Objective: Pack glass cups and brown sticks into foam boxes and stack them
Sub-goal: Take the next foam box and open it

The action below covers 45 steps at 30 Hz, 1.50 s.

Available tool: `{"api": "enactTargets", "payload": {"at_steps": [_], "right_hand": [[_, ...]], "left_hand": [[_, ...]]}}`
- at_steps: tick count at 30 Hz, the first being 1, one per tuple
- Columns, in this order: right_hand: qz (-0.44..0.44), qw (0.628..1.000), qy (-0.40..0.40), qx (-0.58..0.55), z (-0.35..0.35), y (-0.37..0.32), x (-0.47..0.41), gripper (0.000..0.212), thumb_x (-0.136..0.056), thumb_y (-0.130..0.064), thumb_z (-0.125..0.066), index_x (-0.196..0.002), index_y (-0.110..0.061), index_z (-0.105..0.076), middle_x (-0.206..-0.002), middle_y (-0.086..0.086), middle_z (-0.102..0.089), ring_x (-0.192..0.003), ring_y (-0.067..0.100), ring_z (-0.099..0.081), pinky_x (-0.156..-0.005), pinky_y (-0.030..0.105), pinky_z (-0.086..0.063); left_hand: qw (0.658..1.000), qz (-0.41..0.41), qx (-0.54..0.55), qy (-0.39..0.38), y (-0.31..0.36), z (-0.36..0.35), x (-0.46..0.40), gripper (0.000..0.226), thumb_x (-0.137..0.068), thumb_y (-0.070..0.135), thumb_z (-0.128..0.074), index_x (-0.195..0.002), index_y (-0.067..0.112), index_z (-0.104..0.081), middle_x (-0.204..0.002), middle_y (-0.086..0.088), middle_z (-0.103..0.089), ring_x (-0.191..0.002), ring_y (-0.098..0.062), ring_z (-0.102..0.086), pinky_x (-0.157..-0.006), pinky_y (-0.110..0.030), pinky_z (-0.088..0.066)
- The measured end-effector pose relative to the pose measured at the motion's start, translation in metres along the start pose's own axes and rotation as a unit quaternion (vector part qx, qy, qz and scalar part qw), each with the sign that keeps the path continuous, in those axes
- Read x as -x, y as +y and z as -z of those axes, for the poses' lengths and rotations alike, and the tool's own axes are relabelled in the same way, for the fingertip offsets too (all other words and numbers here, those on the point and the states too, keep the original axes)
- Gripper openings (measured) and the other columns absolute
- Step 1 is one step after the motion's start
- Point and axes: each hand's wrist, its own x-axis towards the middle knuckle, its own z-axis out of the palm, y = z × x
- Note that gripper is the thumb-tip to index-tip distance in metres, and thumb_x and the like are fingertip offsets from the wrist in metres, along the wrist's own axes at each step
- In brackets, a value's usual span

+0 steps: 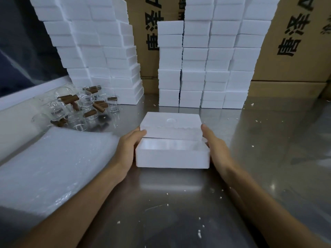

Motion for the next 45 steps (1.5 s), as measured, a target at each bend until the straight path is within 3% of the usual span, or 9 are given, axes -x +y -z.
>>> {"api": "enactTargets", "payload": {"at_steps": [4,7,9,14,18,23,27,36,45], "right_hand": [[-0.065,0.994,-0.069,0.059,0.015,-0.009,-0.003,0.062,-0.069,-0.086,-0.046,-0.090,-0.037,-0.078,-0.083,0.010,-0.076,-0.079,0.029,-0.073,-0.081,0.042,-0.058],[-0.084,0.989,-0.040,0.118,0.013,-0.009,-0.008,0.064,-0.083,-0.079,-0.047,-0.067,-0.022,-0.071,-0.049,-0.008,-0.058,-0.041,0.010,-0.057,-0.048,0.022,-0.045],[-0.066,0.986,0.003,0.154,0.010,-0.006,-0.012,0.063,-0.089,-0.071,-0.048,-0.066,-0.013,-0.061,-0.043,-0.008,-0.050,-0.033,0.006,-0.047,-0.036,0.014,-0.036],[-0.036,0.964,0.089,0.246,0.005,0.006,-0.023,0.053,-0.092,-0.049,-0.056,-0.056,-0.018,-0.034,-0.033,-0.009,-0.035,-0.028,0.009,-0.035,-0.047,0.027,-0.028],[-0.042,0.964,0.103,0.242,0.006,0.007,-0.023,0.047,-0.085,-0.043,-0.062,-0.056,-0.015,-0.039,-0.035,-0.009,-0.039,-0.028,0.008,-0.041,-0.036,0.018,-0.029],[-0.008,0.958,0.123,0.258,0.000,0.009,-0.021,0.044,-0.082,-0.045,-0.063,-0.062,-0.011,-0.044,-0.055,0.003,-0.041,-0.051,0.018,-0.038,-0.052,0.029,-0.032],[-0.006,0.961,0.122,0.248,-0.003,0.011,-0.020,0.051,-0.083,-0.047,-0.065,-0.053,-0.015,-0.039,-0.044,-0.006,-0.040,-0.050,0.018,-0.039,-0.053,0.029,-0.033],[-0.013,0.965,0.132,0.227,-0.006,0.011,-0.025,0.049,-0.080,-0.047,-0.068,-0.053,-0.016,-0.040,-0.042,-0.008,-0.040,-0.047,0.017,-0.041,-0.053,0.028,-0.034],[-0.024,0.975,0.140,0.171,-0.012,0.006,-0.034,0.043,-0.079,-0.050,-0.065,-0.059,-0.013,-0.054,-0.045,-0.005,-0.053,-0.036,0.012,-0.047,-0.045,0.023,-0.037]], "left_hand": [[0.995,0.048,-0.087,0.008,0.000,0.001,-0.008,0.024,-0.092,0.033,-0.062,-0.079,0.018,-0.077,-0.075,0.002,-0.076,-0.070,-0.015,-0.071,-0.060,-0.020,-0.051],[0.982,0.034,-0.185,0.007,-0.003,0.001,-0.011,0.035,-0.091,0.039,-0.065,-0.076,0.009,-0.072,-0.072,-0.003,-0.072,-0.069,-0.019,-0.065,-0.069,-0.030,-0.046],[0.969,0.026,-0.243,0.026,-0.006,0.001,-0.011,0.055,-0.090,0.050,-0.062,-0.065,0.002,-0.054,-0.059,-0.005,-0.047,-0.059,-0.018,-0.047,-0.063,-0.030,-0.035],[0.950,0.003,-0.299,0.087,-0.003,-0.003,-0.010,0.065,-0.087,0.049,-0.067,-0.048,0.020,-0.024,-0.043,0.008,-0.024,-0.043,-0.012,-0.026,-0.050,-0.028,-0.023],[0.943,0.010,-0.314,0.111,-0.004,-0.002,-0.013,0.062,-0.084,0.039,-0.071,-0.045,0.018,-0.028,-0.035,0.009,-0.027,-0.037,-0.010,-0.030,-0.048,-0.026,-0.025],[0.922,0.000,-0.367,0.119,-0.001,-0.001,-0.015,0.054,-0.083,0.042,-0.068,-0.048,0.017,-0.036,-0.038,0.011,-0.039,-0.049,-0.015,-0.042,-0.051,-0.025,-0.030],[0.888,-0.014,-0.439,0.132,0.003,-0.002,-0.014,0.044,-0.085,0.046,-0.061,-0.058,0.016,-0.044,-0.058,0.001,-0.052,-0.057,-0.018,-0.050,-0.054,-0.027,-0.037],[0.888,-0.026,-0.441,0.130,0.006,0.000,-0.013,0.047,-0.086,0.040,-0.062,-0.054,0.015,-0.038,-0.052,0.000,-0.042,-0.051,-0.018,-0.043,-0.053,-0.028,-0.035],[0.790,-0.064,-0.589,0.157,0.020,0.005,-0.012,0.049,-0.095,0.053,-0.050,-0.068,0.014,-0.061,-0.062,-0.001,-0.056,-0.057,-0.016,-0.051,-0.053,-0.026,-0.033]]}}
